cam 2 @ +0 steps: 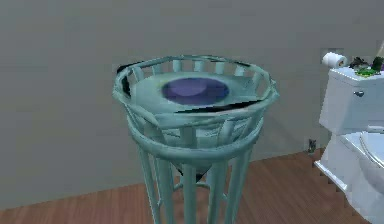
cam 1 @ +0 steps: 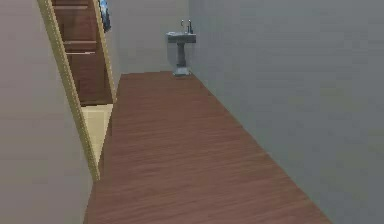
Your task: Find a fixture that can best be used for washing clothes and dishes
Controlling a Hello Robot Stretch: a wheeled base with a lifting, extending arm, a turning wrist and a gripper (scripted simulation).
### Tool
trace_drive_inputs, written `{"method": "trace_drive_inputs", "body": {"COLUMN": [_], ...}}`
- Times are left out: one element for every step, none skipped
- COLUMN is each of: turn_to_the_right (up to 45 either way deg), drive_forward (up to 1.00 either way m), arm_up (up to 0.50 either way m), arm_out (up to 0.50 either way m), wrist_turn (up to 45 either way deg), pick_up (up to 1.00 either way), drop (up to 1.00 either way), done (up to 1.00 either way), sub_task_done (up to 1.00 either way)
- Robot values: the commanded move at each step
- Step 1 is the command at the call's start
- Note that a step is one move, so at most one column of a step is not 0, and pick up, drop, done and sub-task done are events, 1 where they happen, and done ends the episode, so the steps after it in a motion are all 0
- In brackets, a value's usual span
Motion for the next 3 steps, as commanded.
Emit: {"method": "trace_drive_inputs", "body": {"turn_to_the_right": [0.0,-12.0,0.0], "drive_forward": [0.15,0.0,1.0], "arm_up": [0.0,0.0,0.0], "arm_out": [0.0,0.0,0.0], "wrist_turn": [0.0,0.0,0.0], "pick_up": [0.0,0.0,0.0], "drop": [0.0,0.0,0.0], "done": [0.0,0.0,0.0], "sub_task_done": [0.0,0.0,0.0]}}
